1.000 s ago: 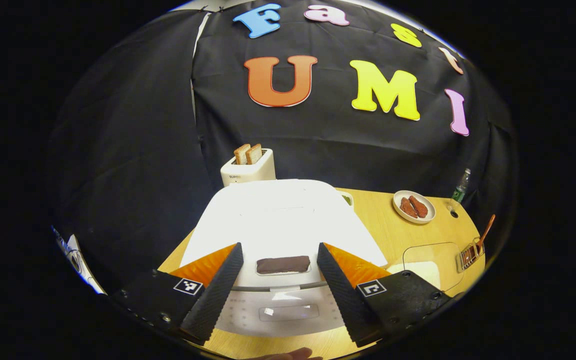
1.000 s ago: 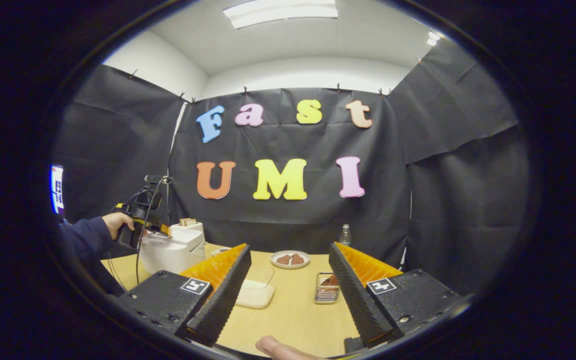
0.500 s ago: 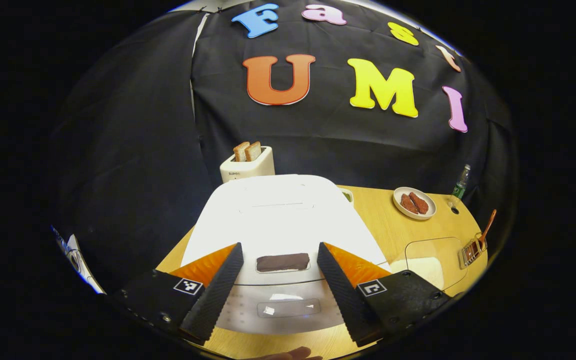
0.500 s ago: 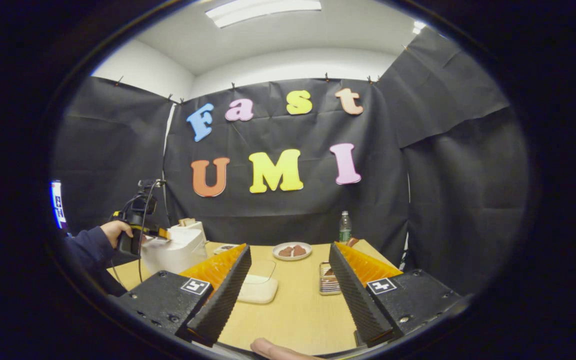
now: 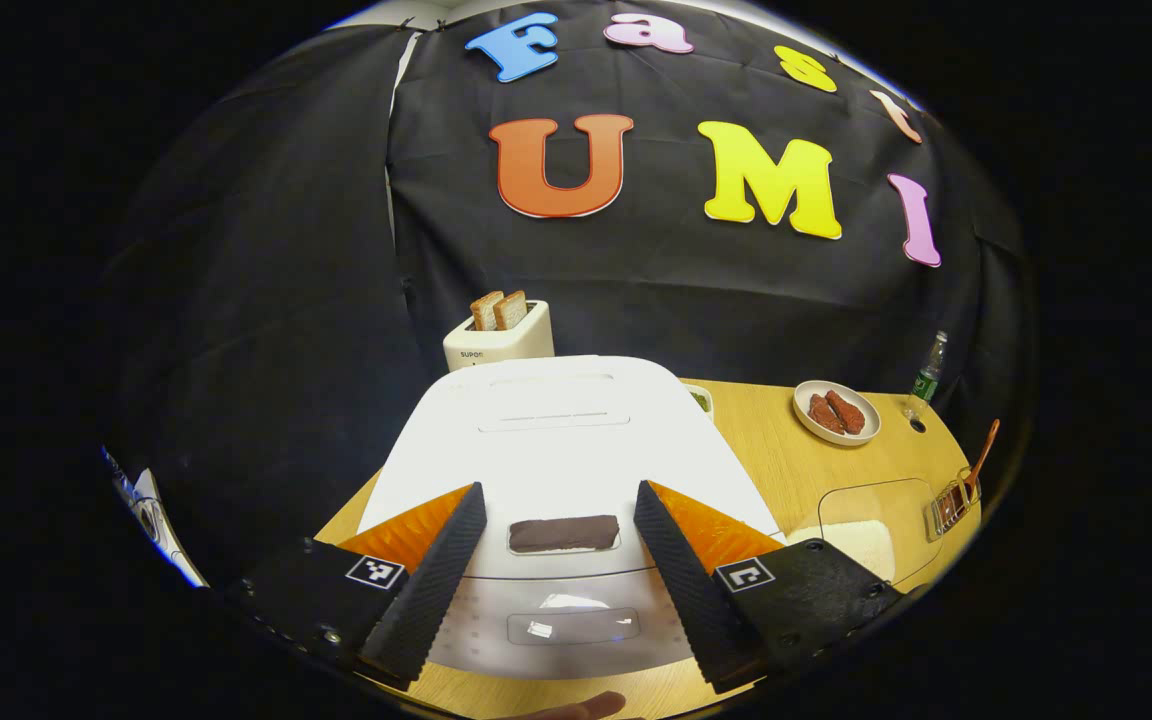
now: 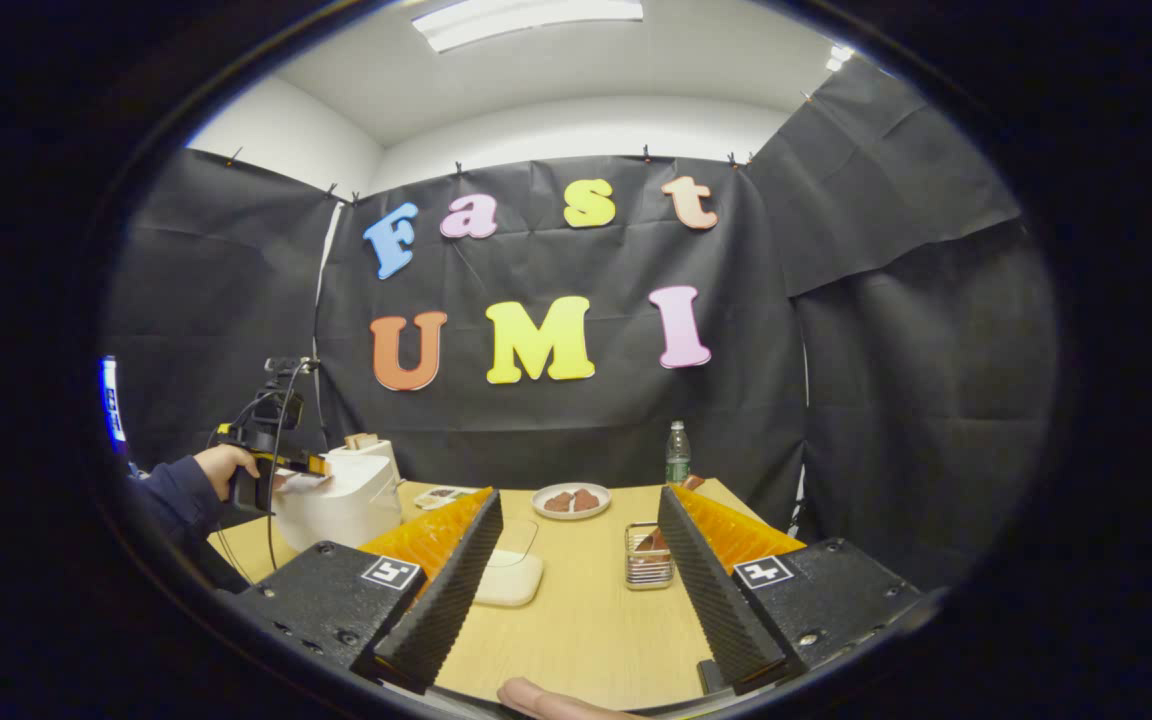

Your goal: Close the left gripper, press the button to open the rice cooker; take a wooden spoon from the chopstick holder with the right hand, scoop a spoonful of rice and pour it into the rice cooker, then put the wooden spoon back into the chopstick holder.

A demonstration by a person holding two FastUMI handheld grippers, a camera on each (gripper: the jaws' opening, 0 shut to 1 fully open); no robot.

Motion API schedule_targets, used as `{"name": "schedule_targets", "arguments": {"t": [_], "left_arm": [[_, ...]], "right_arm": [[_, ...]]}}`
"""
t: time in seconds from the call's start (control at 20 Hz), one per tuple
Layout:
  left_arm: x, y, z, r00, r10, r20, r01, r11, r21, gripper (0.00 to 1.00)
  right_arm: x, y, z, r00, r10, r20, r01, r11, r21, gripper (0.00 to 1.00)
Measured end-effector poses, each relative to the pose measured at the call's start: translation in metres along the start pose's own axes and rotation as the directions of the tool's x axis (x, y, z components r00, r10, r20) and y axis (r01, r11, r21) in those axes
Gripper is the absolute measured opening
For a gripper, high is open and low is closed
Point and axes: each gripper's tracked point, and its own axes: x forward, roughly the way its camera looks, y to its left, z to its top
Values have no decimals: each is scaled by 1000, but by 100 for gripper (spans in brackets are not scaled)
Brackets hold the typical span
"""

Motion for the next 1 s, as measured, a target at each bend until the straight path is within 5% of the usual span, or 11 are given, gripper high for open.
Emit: {"name": "schedule_targets", "arguments": {"t": [0.5,1.0], "left_arm": [[-11,-6,13,999,-49,3,49,998,-30,94],[-149,-27,57,961,-121,250,124,992,5,93]], "right_arm": [[15,-2,14,999,-38,28,39,999,-5,99],[19,10,23,997,-73,24,73,997,-9,98]]}}
